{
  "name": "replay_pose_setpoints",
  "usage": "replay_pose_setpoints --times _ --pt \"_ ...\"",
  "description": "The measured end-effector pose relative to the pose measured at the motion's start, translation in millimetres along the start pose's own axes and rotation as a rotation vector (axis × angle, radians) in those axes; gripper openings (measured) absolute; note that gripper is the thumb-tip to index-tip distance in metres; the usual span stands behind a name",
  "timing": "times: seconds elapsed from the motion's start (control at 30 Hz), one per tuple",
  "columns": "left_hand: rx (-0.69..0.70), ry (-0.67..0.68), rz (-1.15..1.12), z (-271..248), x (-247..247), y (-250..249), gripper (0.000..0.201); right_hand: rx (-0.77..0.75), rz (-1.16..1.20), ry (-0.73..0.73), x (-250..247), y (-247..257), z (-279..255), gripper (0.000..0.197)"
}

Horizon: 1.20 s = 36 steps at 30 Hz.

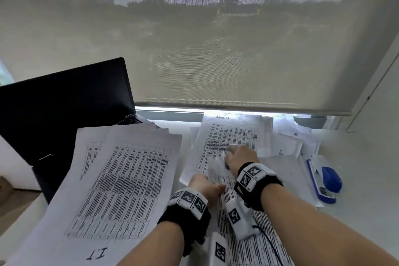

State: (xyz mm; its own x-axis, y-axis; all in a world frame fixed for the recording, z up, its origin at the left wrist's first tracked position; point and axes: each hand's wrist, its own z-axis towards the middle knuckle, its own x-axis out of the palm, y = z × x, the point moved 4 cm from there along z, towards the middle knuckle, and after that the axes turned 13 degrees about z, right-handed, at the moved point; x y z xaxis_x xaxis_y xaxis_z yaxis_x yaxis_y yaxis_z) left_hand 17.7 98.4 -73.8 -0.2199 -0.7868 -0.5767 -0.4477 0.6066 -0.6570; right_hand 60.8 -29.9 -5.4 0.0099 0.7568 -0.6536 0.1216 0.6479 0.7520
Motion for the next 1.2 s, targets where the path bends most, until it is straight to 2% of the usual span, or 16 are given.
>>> replay_pose_setpoints --times 0.07,0.13,0.23,0.37,0.5,0.63,0.73,0.9,1.2 --pt "-0.005 -0.013 0.011 1.9 0.8 1.9 0.026 0.007 0.056 -0.052 -7.0 -3.4 -0.4 0.017" --pt "-0.014 -0.028 0.033 2.7 0.9 2.8 0.028 -0.009 0.070 -0.074 -16.6 -14.4 -5.9 0.023" --pt "-0.013 -0.026 0.034 3.8 1.7 4.4 0.043 -0.022 0.024 -0.039 -36.5 -36.4 -23.3 0.027" --pt "0.023 -0.019 0.083 -4.8 1.1 0.1 0.044 -0.006 -0.121 0.039 -54.6 -57.7 -43.7 0.022" --pt "0.038 -0.002 0.139 -16.8 1.5 -3.1 0.051 0.019 -0.135 0.051 -54.1 -57.1 -46.3 0.018" --pt "0.039 -0.004 0.121 -19.0 2.0 -4.4 0.046 0.028 -0.133 0.068 -49.7 -51.8 -39.6 0.017" --pt "0.036 -0.003 0.097 -16.7 3.7 -5.0 0.044 0.054 -0.120 0.055 -42.7 -53.2 -26.2 0.030" --pt "0.023 0.003 0.094 -13.5 5.1 -4.6 0.052 0.113 -0.069 0.005 -33.2 -50.2 -1.5 0.025" --pt "0.051 -0.025 0.147 -5.9 5.1 -0.8 0.054 0.083 -0.030 -0.060 -38.1 -38.9 14.9 0.021"
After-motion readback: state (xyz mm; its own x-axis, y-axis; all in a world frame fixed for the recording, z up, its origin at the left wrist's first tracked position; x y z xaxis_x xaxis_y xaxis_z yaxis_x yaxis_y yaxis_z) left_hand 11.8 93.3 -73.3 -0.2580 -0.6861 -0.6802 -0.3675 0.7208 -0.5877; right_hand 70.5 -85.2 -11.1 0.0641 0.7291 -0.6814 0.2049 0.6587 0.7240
